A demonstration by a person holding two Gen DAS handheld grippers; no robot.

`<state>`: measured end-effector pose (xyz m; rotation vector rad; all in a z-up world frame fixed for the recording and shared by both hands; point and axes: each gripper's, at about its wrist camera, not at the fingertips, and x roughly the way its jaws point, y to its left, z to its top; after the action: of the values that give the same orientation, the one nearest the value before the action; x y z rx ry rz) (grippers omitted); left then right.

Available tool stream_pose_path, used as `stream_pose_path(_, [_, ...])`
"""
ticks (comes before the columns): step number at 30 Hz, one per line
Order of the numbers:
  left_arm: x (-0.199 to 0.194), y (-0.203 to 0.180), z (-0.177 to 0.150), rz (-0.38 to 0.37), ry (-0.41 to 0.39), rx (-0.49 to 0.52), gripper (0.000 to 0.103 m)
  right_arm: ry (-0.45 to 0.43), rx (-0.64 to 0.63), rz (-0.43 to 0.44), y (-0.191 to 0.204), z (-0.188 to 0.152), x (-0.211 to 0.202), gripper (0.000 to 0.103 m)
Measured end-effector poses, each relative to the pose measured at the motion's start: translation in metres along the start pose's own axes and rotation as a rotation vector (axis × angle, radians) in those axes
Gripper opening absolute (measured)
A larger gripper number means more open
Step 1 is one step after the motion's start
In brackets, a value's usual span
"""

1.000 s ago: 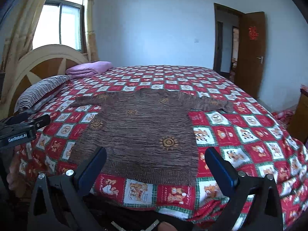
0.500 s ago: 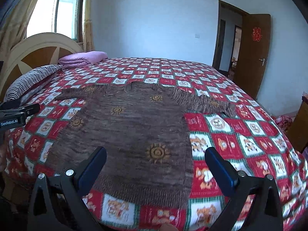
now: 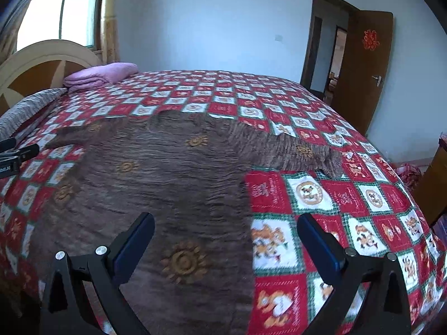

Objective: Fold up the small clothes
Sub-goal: 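Lower both tools toward the brown sweater's sleeve and body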

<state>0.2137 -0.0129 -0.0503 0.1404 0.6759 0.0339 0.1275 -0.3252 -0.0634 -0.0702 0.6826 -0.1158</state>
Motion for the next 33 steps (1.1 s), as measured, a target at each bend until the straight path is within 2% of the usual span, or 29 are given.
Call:
stream_pose_path(8, [0.048, -0.03, 0.023, 0.013, -0.01, 0.045, 0.103, 0.056, 0.094, -0.008, -0.039, 0.017, 0.053, 0.102])
stream_pose_path(12, [0.081, -0.046, 0.029, 0.017, 0.023, 0.064, 0.103, 0.075, 0.147, -0.025, -0.065, 0.025, 0.08, 0.102])
stream_pose_path(18, [0.127, -0.053, 0.037, 0.006, 0.084, 0.041, 0.103, 0.107, 0.216, -0.06, -0.107, 0.037, 0.118, 0.101])
stream_pose_path(24, [0.166, -0.045, 0.04, 0.013, 0.156, -0.014, 0.103, 0.122, 0.322, -0.13, -0.179, 0.048, 0.153, 0.085])
stream_pose_path(27, [0.181, -0.046, 0.037, 0.026, 0.194, -0.025, 0.103, 0.126, 0.416, -0.157, -0.225, 0.052, 0.17, 0.068])
stream_pose_path(31, [0.201, -0.044, 0.031, 0.023, 0.261, -0.043, 0.103, 0.141, 0.487, -0.196, -0.264, 0.053, 0.19, 0.066])
stream_pose_path(33, [0.203, -0.045, 0.03, 0.011, 0.264, -0.058, 0.103, 0.148, 0.525, -0.18, -0.279, 0.052, 0.202, 0.062])
